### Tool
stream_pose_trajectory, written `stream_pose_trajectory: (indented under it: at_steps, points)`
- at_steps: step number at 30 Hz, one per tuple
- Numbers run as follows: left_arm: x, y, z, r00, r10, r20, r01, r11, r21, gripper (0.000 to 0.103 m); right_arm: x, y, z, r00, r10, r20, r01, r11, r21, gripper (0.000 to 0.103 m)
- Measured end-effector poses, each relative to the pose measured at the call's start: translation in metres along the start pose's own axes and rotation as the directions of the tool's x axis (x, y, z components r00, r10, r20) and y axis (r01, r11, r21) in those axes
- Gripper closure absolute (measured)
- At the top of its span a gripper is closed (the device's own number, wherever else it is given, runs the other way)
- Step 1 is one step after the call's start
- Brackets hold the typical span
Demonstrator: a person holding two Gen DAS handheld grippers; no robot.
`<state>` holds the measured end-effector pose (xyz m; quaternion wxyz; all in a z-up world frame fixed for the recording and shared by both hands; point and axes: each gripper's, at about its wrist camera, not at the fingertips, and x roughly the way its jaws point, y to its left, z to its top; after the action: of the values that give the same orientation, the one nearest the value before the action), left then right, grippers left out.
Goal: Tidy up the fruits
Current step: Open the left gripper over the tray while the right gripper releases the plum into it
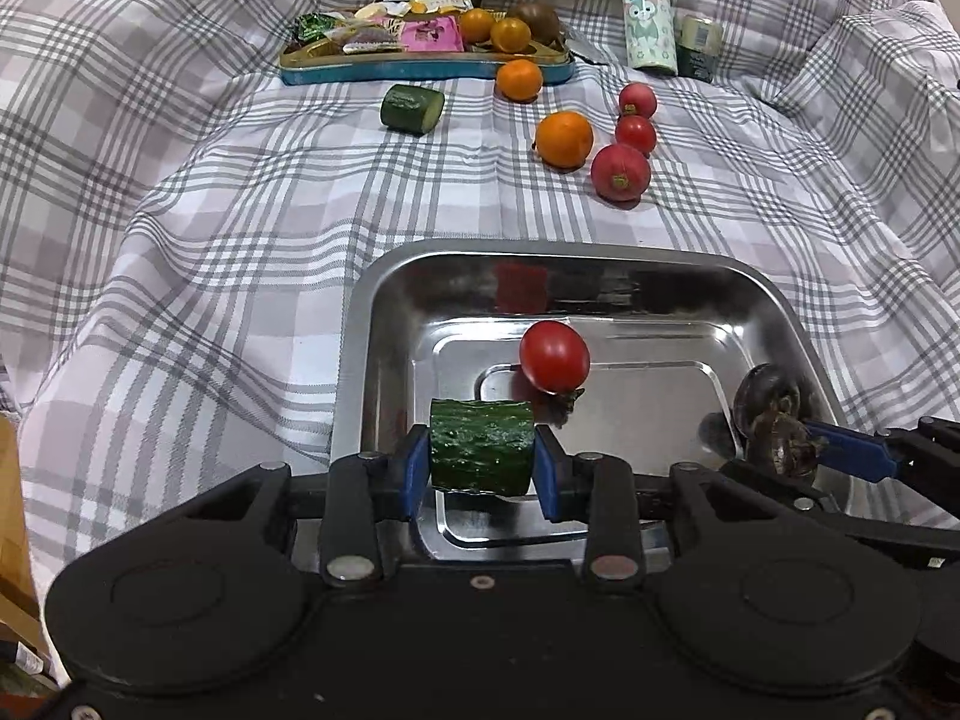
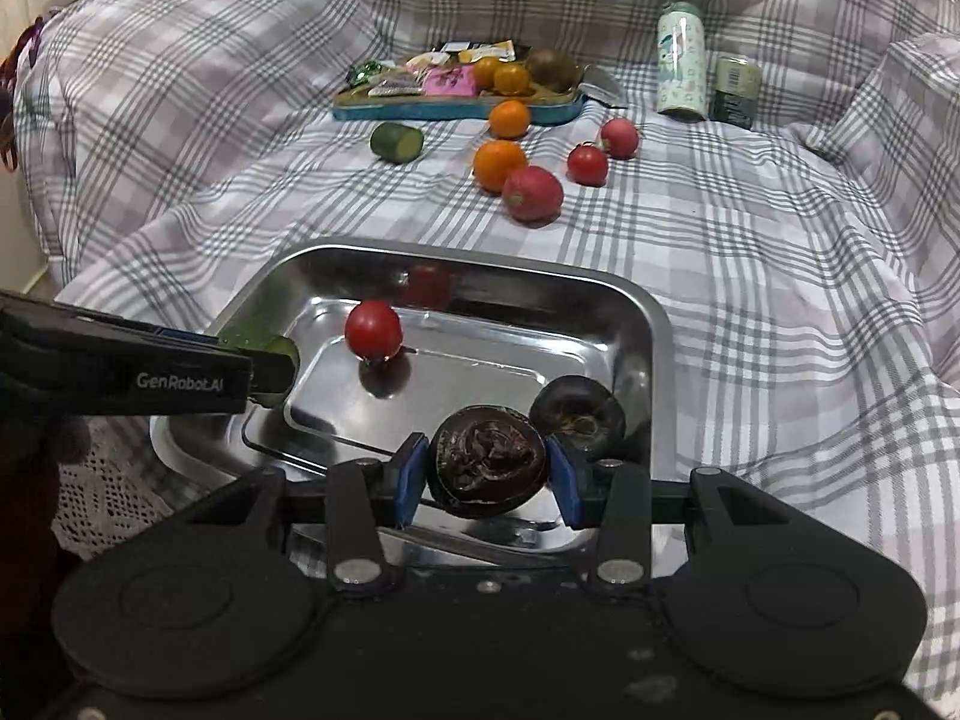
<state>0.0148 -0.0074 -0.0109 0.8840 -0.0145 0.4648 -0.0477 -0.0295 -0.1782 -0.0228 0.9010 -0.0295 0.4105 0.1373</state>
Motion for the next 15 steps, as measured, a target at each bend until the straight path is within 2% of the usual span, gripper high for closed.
stream_pose_trajectory:
  at_steps: [10,15]
  points:
    - [-0.0026,-0.0042,-0.0009,1.000,-0.012,0.020,0.011,1.000,0.023,0.057,0.0105,-0.0001,0.0020,0.999,0.010,-0.036,-0.010,1.000,0.005,0.058]
    - [-0.0052,-0.0031,-0.0002,0.999,-0.021,0.025,0.020,1.000,0.012,0.057,0.0076,-0.0018,0.0021,1.000,0.011,-0.021,-0.011,1.000,0.022,0.058]
